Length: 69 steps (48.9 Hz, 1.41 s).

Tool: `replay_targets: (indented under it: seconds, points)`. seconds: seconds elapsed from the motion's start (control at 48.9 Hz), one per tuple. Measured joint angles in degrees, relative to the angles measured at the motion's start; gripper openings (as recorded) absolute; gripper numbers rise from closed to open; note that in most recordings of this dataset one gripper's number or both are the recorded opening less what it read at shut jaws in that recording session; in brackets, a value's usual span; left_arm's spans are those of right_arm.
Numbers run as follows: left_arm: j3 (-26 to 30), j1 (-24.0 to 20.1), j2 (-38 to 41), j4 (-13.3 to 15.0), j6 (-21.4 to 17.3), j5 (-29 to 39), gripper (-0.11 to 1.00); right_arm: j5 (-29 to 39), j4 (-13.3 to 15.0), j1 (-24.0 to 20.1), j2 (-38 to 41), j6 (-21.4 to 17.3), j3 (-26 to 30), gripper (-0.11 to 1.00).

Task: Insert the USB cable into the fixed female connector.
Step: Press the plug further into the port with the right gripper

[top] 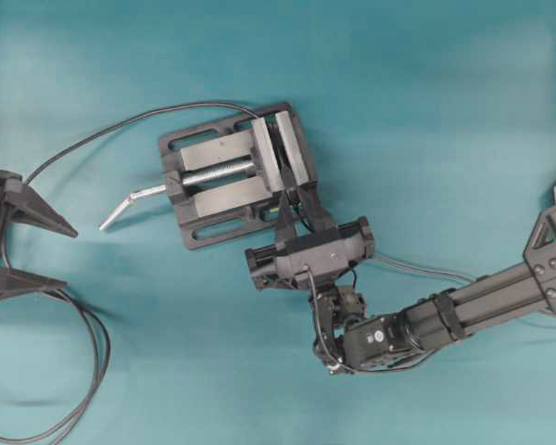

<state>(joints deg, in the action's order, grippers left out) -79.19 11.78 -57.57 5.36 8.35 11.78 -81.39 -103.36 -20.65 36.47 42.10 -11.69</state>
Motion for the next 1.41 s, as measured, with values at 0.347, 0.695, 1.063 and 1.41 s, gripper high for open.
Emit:
replay_targets:
  seconds: [0.347, 0.695, 1.063, 1.41]
  points:
    - [0.09, 0.00, 0.00, 0.00, 0.00, 0.00, 1.00, 1.58, 0.00, 0.09, -0.79, 0.00, -0.70, 0.20]
    - [0.00, 0.00, 0.00, 0.00, 0.00, 0.09, 1.00, 1.76, -0.35, 0.09, -0.79, 0.09, -0.88, 0.20]
    - [0.09, 0.00, 0.00, 0.00, 0.00, 0.18, 1.00, 2.02, -1.67, 0.09, -0.79, 0.09, -0.79, 0.31]
    - [0.00, 0.00, 0.00, -0.09, 0.00, 0.18, 1.00, 1.85, -2.72, 0.09, -0.79, 0.09, -0.62, 0.39]
